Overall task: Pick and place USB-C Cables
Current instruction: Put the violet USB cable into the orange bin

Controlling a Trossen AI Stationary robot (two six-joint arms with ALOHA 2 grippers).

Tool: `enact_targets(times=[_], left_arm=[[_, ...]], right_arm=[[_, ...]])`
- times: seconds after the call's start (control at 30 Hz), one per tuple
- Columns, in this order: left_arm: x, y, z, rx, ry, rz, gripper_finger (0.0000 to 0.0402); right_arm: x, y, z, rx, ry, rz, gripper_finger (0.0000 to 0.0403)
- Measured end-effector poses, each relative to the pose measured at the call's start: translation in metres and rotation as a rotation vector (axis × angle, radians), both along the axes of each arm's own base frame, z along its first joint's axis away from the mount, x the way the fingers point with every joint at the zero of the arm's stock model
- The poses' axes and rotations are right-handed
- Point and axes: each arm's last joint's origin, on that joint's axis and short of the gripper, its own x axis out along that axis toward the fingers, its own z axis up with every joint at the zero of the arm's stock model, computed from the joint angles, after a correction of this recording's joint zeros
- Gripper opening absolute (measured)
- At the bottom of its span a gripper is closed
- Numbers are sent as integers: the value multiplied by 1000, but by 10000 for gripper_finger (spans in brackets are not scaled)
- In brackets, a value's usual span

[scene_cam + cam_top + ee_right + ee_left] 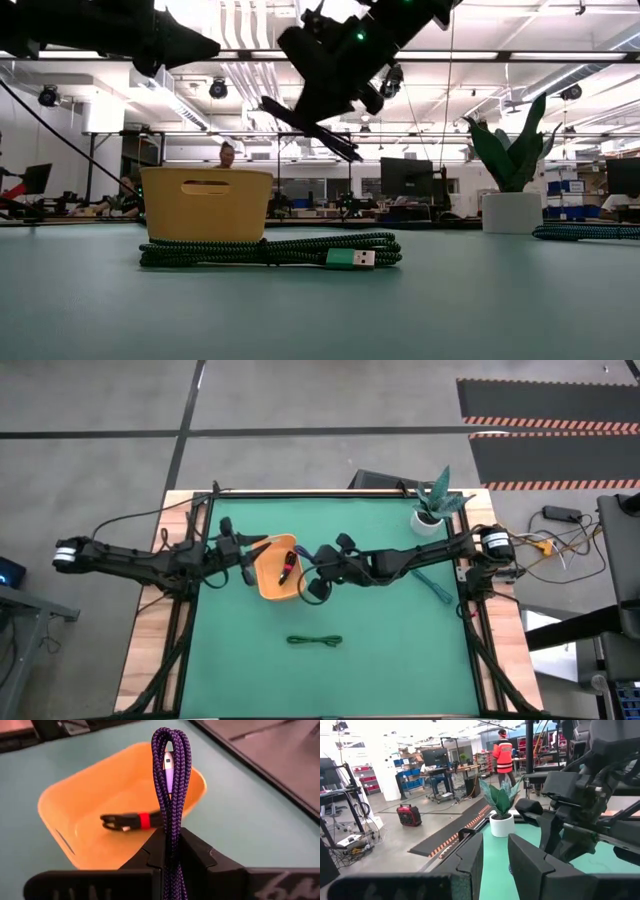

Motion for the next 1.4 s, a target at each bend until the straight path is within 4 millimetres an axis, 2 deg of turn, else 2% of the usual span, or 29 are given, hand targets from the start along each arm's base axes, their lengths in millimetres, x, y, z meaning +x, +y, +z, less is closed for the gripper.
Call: enact_targets(times=[0.2,0.43,0.67,0.93,1.13,1.4], left_arm=[[-4,0,3,-1,-16,0,75],[-8,0,4,4,-16,1,75],[-11,1,7,7,-39,1,75],[-15,1,10,7,-64,2,75],[-19,1,13,3,-89,3,75],[-24,2,17,0,-119,13,75]], right_arm=[[6,2,8,-64,-76,58,28],[11,3,14,-141,-275,164,28],[10,-13,11,-124,-477,242,28],[19,-21,7,-52,-519,278,28],[34,-19,14,-40,-547,338,28],[52,-20,22,2,-400,372,28]])
